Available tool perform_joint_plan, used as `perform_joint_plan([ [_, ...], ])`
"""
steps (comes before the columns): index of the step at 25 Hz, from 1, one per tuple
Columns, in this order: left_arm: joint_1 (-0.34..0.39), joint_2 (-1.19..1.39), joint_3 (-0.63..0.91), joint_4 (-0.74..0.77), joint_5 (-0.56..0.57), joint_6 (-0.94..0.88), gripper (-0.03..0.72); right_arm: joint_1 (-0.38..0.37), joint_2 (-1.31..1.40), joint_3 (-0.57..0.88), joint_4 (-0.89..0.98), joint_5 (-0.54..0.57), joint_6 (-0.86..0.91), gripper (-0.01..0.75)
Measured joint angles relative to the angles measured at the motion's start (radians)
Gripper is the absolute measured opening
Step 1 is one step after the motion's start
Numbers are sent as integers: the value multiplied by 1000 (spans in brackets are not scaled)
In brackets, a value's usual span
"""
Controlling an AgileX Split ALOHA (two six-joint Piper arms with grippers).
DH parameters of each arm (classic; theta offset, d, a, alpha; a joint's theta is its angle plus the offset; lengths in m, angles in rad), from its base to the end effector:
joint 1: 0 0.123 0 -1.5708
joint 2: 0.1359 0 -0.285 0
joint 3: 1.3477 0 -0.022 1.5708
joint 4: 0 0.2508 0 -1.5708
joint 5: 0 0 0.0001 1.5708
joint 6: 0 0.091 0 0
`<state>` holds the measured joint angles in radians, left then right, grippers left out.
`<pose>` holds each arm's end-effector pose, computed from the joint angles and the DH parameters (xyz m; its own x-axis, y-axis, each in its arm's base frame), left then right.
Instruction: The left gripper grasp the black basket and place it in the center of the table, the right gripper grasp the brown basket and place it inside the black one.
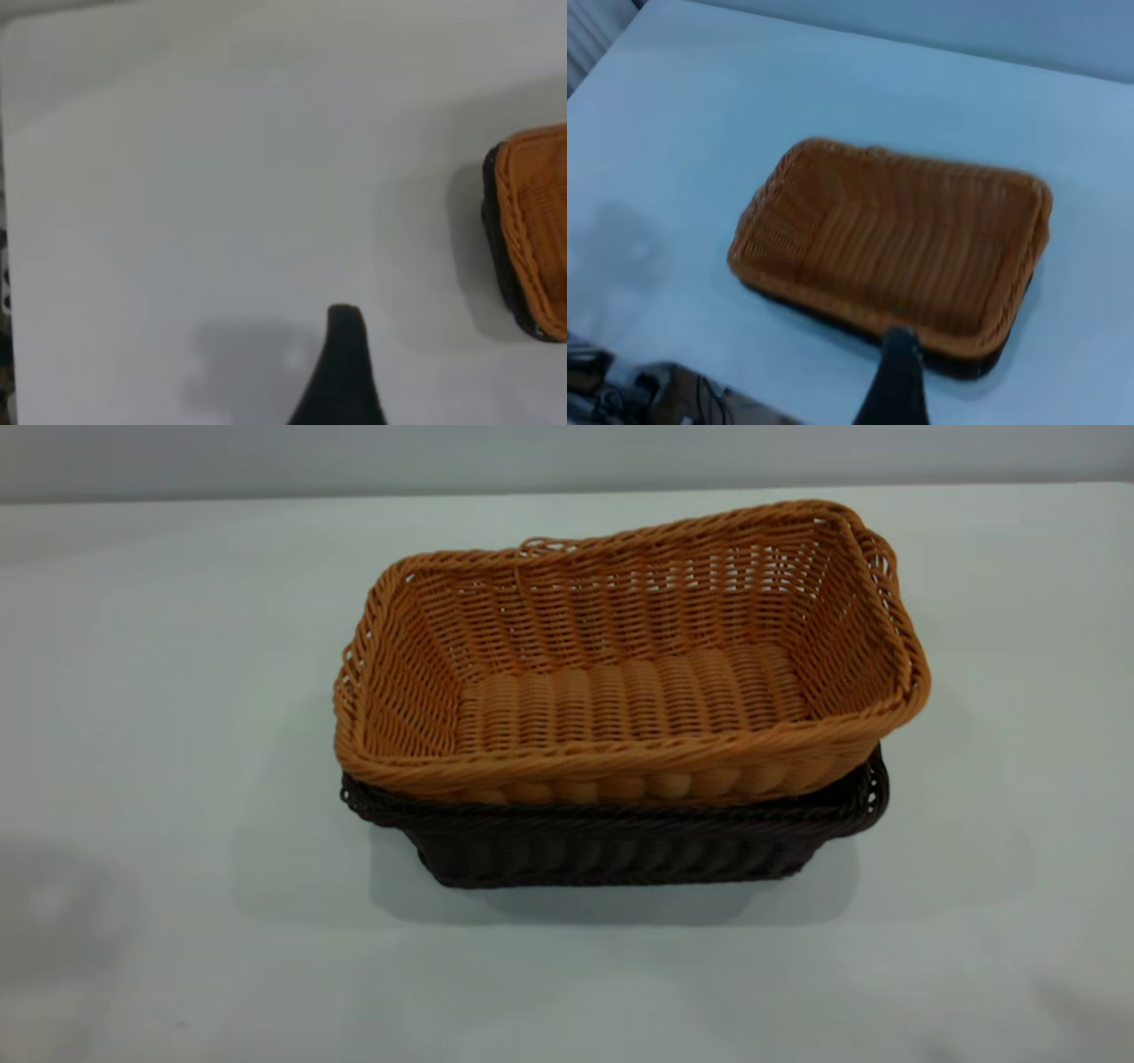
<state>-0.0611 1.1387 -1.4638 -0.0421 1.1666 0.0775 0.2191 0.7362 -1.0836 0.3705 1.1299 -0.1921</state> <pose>0.2034 -0.0160 0.4539 -0.6766 0.1024 -0.7292 0.1306 0.9913 0.0179 0.0934 0.0513 0.4135 -0.5914 -0.1586 -0.7907 -0.4730 0.8623 0.1808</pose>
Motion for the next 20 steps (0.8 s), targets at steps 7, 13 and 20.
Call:
perform_joint_plan([
  [7,0,-226,208,-3,0,-39,573,0,-306,252,2,89,7,586],
  [13,0,-511,489,-3,1,-42,573,0,-534,434,-57,95,6,586],
  [20,0,-813,746,-3,1,-10,573,0,-689,586,-139,56,5,586],
])
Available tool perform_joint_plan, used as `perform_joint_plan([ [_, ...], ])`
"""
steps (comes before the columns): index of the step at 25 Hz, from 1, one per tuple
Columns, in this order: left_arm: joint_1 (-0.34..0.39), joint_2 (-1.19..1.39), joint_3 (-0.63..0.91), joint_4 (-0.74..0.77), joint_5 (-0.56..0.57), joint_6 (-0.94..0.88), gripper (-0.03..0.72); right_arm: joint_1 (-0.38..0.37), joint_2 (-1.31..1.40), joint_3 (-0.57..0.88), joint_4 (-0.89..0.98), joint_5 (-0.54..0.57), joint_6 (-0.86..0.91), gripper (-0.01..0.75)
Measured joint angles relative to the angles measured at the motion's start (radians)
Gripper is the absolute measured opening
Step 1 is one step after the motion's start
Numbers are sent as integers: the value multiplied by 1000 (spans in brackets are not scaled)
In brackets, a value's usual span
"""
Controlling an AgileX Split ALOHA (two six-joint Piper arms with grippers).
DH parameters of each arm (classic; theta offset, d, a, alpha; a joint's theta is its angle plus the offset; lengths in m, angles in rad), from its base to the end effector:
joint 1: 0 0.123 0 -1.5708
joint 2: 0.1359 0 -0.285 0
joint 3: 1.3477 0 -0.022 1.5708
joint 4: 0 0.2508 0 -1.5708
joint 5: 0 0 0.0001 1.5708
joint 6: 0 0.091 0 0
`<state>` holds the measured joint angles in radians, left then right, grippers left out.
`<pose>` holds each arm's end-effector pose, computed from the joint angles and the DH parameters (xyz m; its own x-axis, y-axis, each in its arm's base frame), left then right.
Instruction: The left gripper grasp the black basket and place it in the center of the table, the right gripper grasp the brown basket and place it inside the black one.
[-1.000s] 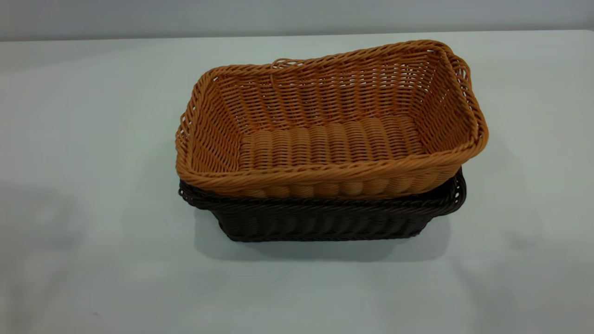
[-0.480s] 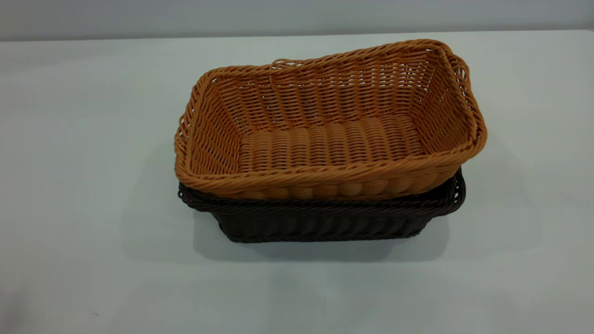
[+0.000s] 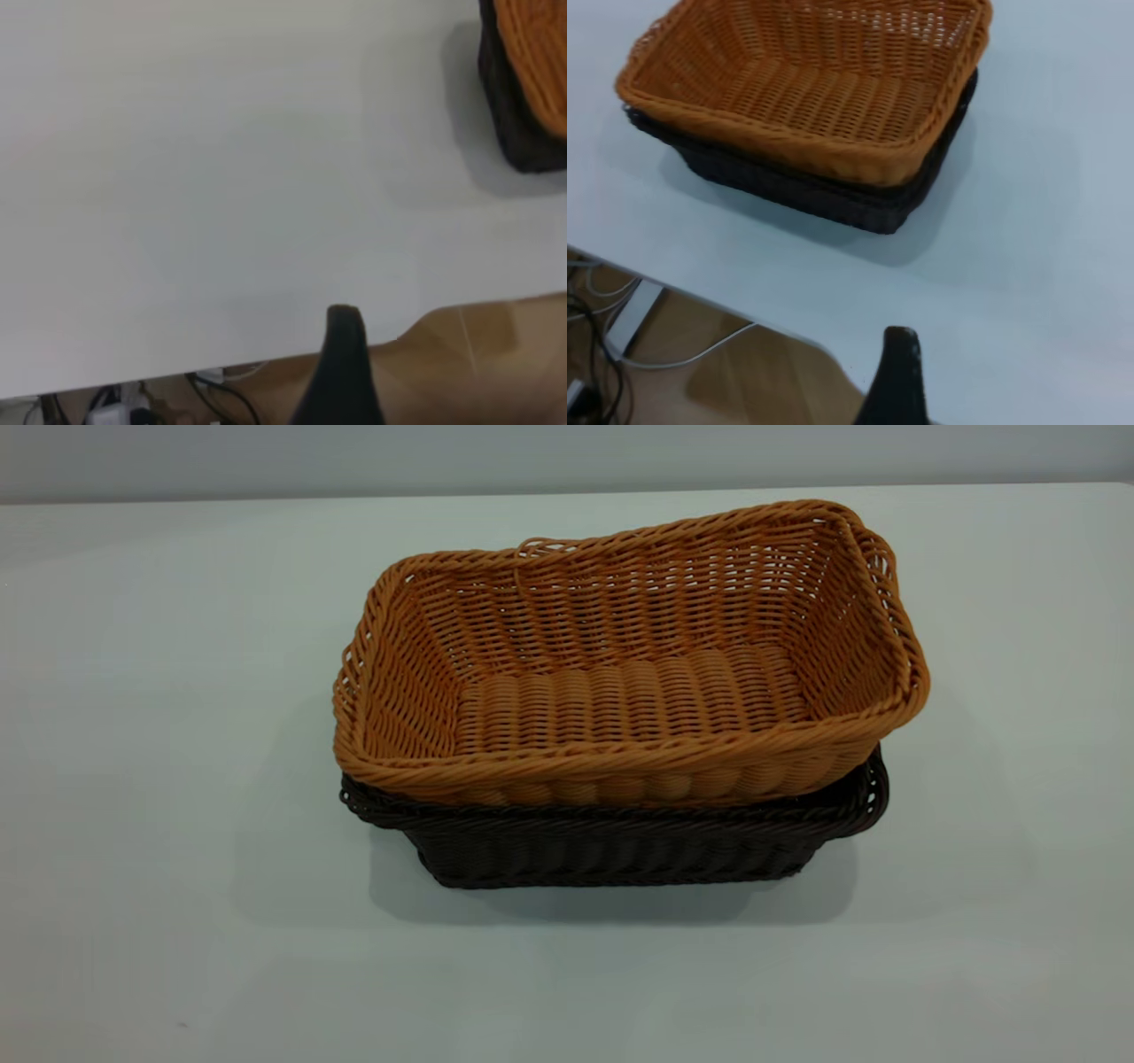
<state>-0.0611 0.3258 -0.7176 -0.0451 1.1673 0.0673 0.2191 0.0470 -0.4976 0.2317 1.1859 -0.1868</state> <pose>0.0272 -0.0054 0.3273 -0.6284 0.0881 -0.7729 0.1243 0.9922 0.0120 -0.0089 0.0179 0.2691 -0.5417 -0.2190 -0.8115 -0.4345 0.8994 0.0473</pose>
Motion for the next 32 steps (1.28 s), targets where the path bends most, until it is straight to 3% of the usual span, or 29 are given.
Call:
perform_joint_plan([
  [12,0,-331,178,1,-5,20,573,0,-63,26,-11,-29,-1,586],
  [32,0,-345,229,2,-46,21,573,0,-63,26,-8,-29,-1,586],
])
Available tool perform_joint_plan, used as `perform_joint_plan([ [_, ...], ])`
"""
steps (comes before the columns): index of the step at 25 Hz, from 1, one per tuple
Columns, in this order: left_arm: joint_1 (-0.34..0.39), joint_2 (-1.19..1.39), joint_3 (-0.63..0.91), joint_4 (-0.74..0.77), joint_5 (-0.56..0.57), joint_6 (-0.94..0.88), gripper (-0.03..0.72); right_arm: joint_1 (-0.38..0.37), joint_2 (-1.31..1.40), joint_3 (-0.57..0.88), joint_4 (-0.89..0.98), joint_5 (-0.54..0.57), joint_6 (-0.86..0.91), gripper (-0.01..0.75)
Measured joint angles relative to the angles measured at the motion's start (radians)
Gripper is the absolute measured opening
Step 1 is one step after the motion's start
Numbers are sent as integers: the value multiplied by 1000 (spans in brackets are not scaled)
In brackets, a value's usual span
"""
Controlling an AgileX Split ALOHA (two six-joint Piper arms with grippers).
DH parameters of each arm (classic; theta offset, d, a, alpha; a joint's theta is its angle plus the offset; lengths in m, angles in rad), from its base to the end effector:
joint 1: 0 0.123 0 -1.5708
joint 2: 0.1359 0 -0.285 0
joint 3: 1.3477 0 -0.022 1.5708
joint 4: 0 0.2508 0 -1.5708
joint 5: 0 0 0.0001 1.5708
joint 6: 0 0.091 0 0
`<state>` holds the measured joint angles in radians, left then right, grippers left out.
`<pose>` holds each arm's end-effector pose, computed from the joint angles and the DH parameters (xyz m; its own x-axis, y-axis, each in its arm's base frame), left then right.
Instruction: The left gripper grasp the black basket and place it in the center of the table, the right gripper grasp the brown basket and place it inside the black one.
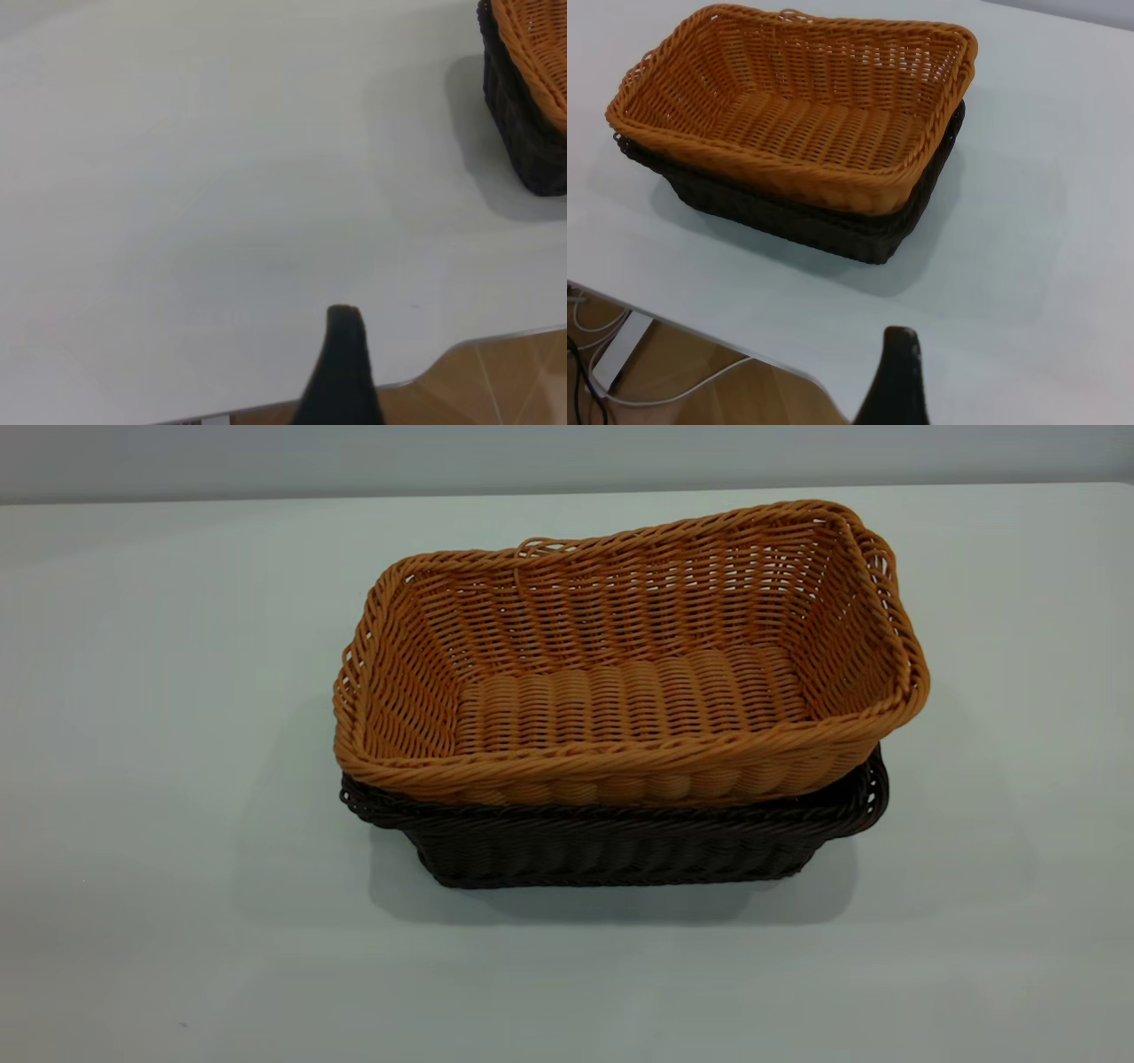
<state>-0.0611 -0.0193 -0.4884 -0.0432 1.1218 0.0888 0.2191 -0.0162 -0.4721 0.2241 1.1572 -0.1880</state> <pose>-0.0093 -0.0030 0.2691 -0.4938 0.1003 -0.8638 0.1295 0.9907 0.0410 -0.0135 0.0160 0.2637 -0.4895 -0.2058 -0.8474 -0.4290 0.9028 0.0286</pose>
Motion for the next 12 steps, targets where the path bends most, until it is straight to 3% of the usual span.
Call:
perform_joint_plan([
  [12,9,0,0,0,0,-62,573,0,0,0,0,0,0,586],
])
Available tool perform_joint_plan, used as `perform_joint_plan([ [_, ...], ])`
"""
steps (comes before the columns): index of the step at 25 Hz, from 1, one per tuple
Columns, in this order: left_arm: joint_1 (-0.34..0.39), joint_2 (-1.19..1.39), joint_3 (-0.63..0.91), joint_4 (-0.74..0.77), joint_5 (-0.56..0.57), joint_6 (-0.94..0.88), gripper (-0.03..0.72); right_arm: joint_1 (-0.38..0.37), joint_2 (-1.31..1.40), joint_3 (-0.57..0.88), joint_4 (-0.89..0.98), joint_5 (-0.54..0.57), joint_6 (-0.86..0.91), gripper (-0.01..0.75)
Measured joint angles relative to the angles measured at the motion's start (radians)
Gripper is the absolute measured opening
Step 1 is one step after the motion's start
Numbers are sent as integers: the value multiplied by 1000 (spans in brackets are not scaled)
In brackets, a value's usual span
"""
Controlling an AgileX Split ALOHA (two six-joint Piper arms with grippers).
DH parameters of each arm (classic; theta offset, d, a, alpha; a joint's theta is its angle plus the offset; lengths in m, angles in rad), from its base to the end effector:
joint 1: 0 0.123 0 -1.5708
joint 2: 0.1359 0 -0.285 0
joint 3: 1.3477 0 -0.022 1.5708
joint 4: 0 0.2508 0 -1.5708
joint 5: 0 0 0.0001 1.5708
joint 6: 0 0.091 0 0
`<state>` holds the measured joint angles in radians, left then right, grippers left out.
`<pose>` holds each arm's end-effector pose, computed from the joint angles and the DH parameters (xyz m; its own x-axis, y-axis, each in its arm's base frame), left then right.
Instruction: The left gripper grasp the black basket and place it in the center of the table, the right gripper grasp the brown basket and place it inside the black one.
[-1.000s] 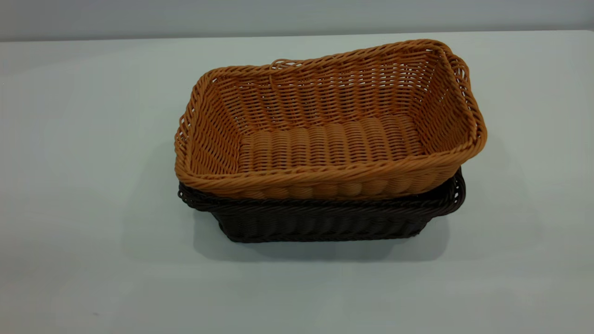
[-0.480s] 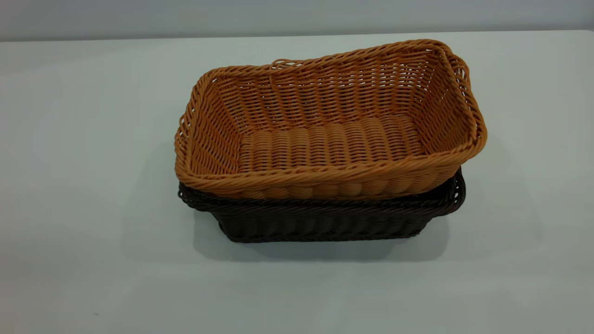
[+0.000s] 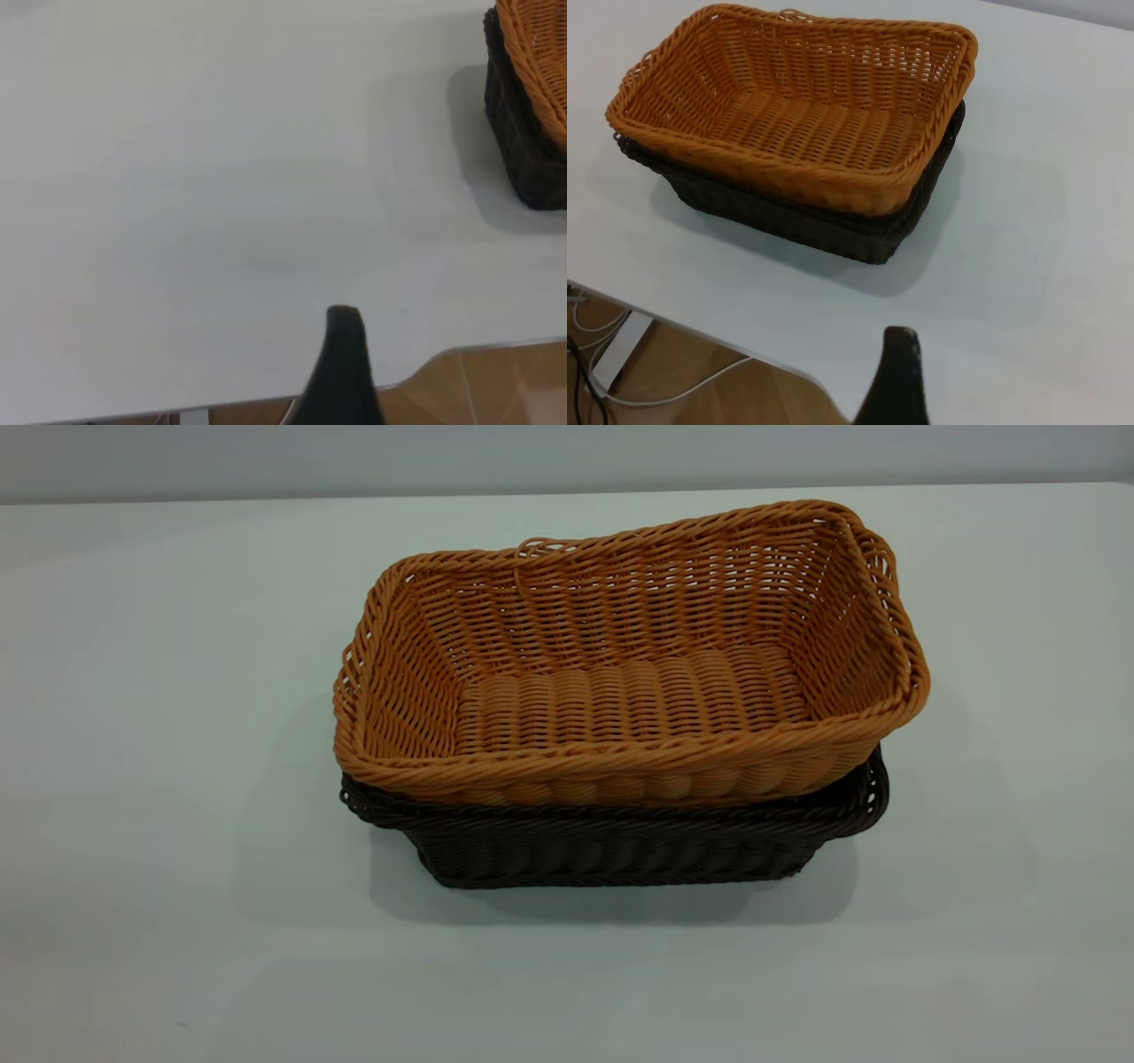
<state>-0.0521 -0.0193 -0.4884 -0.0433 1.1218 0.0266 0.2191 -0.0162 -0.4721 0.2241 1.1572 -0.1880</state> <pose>-0.0093 -0.0031 0.2691 -0.5012 0.0339 -0.8647 0.0896 0.9959 -0.0129 -0.0135 0.0160 0.2637 -0.4895 -0.2058 -0.8474 -0.4290 0.9028 0.0286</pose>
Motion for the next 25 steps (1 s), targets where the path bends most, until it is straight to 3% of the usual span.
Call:
perform_joint_plan([
  [20,1,0,1,0,0,-4,573,-4,0,0,0,0,0,586],
  [25,1,0,1,0,0,-4,573,-140,0,0,1,0,0,586],
])
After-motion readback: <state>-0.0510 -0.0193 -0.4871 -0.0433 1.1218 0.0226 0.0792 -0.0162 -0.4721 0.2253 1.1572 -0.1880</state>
